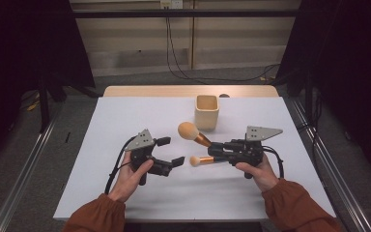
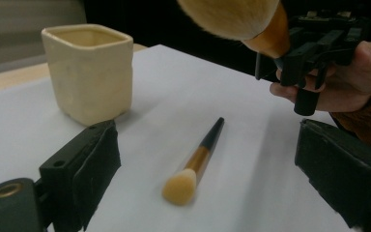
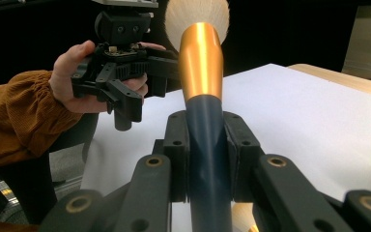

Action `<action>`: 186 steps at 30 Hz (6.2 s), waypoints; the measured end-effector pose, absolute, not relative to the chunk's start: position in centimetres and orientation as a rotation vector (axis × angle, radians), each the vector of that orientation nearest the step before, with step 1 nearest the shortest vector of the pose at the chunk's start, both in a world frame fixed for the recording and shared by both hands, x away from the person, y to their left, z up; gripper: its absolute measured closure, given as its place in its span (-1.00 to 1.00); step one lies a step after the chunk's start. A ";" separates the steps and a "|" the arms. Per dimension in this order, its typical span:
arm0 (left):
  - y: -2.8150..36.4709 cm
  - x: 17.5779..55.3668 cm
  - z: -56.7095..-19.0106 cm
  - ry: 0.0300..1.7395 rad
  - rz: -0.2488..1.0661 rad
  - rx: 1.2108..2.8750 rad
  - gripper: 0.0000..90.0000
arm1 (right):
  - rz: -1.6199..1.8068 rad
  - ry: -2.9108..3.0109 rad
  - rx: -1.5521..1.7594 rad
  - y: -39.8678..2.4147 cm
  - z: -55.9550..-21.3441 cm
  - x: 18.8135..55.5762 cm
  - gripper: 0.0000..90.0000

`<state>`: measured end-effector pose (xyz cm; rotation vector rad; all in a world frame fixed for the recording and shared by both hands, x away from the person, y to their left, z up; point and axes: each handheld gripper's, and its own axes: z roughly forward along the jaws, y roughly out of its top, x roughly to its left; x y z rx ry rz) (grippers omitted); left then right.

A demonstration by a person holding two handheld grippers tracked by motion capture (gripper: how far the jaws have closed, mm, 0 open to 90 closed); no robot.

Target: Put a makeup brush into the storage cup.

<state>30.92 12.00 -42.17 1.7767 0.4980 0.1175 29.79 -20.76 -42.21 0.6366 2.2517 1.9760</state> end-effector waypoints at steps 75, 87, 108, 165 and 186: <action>6.6 33.0 -40.7 0.411 -0.168 1.583 0.45 | 1.972 2.265 0.603 -21.1 -42.2 30.1 0.47; 7.3 33.2 -40.5 0.422 -0.144 1.594 0.46 | 1.935 2.282 0.617 -21.1 -42.2 30.1 -0.15; 9.8 33.4 -39.4 0.445 -0.088 1.666 0.47 | 1.897 2.358 0.638 -21.4 -42.0 30.1 -0.82; 8.2 33.9 -37.2 0.426 -0.143 2.024 0.47 | 1.625 2.565 0.600 -16.6 -42.0 31.1 -0.45; 7.5 33.8 -37.8 0.389 -0.124 2.026 0.47 | 1.667 2.606 0.585 -15.6 -42.1 31.7 0.66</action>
